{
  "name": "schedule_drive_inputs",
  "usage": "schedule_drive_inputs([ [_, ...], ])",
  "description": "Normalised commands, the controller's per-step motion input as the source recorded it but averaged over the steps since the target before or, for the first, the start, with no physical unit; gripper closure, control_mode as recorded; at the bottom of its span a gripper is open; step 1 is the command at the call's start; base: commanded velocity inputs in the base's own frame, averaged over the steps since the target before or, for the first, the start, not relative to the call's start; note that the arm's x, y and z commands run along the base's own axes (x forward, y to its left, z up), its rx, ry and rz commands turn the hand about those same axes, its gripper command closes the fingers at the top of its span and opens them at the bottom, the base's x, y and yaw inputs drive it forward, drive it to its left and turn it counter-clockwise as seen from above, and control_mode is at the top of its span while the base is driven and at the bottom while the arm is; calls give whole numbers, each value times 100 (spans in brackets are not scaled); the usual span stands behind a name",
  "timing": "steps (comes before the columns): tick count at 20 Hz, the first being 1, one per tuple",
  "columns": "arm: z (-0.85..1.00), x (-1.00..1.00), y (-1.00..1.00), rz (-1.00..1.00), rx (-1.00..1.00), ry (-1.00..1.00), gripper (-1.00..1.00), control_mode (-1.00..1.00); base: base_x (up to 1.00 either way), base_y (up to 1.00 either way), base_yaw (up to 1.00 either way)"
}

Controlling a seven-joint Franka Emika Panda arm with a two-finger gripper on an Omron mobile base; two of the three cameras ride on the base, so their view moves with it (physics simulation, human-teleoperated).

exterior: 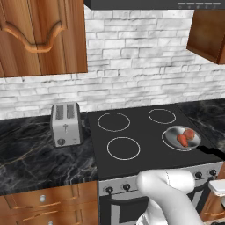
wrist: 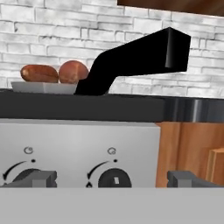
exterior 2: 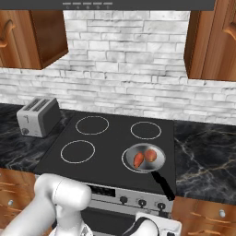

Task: Put the onion and sweet potato in the pan. Then turn on the front right burner and set the heat to medium.

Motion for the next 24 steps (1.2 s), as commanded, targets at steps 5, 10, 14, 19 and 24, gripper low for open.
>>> schedule_drive_inputs([
  [5, -22, 2, 0, 0, 0, 0, -100, -100, 0, 0, 0],
  [10, -20, 15, 0, 0, 0, 0, -100, -100, 0, 0, 0],
  [14, -14, 32, -3, 0, 0, 0, -100, -100, 0, 0, 0],
  [19, 0, 11, -13, 0, 0, 0, -100, -100, 0, 0, 0],
  [24, 0, 2, -5, 1, 0, 0, -100, -100, 0, 0, 0],
])
